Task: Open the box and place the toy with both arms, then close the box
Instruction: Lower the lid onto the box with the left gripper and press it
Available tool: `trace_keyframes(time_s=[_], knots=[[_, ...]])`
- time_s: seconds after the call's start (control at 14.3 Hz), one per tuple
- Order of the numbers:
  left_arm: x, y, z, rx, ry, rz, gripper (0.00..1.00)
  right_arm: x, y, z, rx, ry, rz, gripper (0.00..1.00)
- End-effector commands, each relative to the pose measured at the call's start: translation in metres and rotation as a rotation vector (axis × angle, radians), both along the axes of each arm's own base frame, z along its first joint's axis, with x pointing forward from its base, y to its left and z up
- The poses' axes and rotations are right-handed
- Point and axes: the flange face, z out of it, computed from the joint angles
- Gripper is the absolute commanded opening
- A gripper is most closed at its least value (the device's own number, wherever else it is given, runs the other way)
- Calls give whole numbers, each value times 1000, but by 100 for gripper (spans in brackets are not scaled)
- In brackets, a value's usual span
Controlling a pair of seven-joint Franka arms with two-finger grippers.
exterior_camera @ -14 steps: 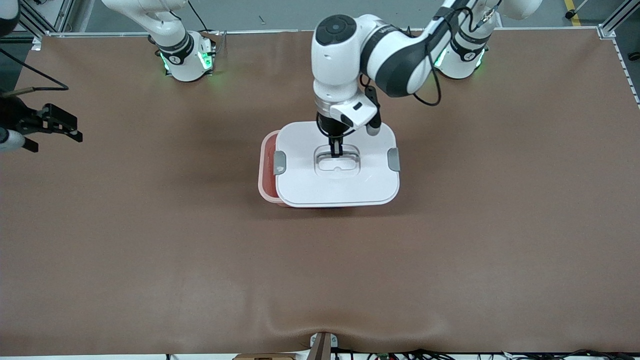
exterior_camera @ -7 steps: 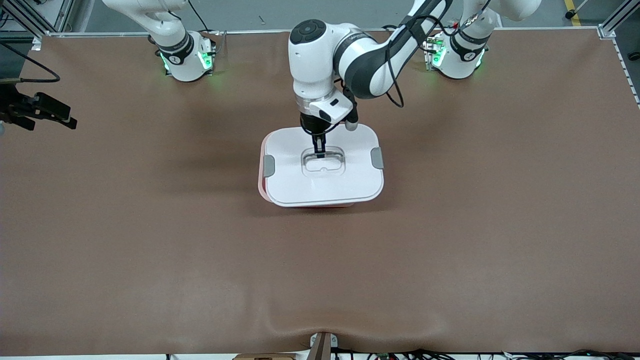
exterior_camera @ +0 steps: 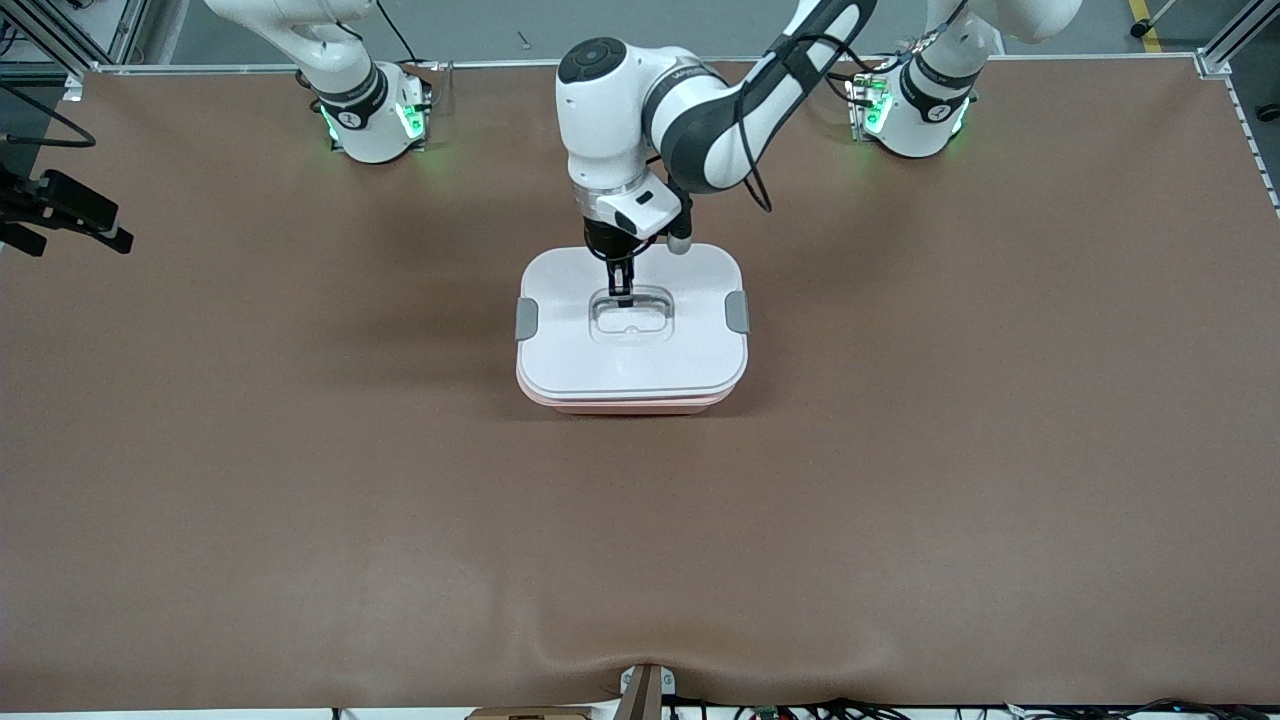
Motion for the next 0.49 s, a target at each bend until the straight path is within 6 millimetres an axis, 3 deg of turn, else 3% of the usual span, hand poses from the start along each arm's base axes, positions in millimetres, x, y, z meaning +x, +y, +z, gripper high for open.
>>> trace_keyframes(time_s=[0.0, 0.42], knots=[[2, -7, -8, -20, -54, 94, 0, -4, -19, 3, -3, 2, -1, 100], [5, -12, -15, -21, -52, 91, 0, -1, -22, -6, -57, 28, 17, 100]])
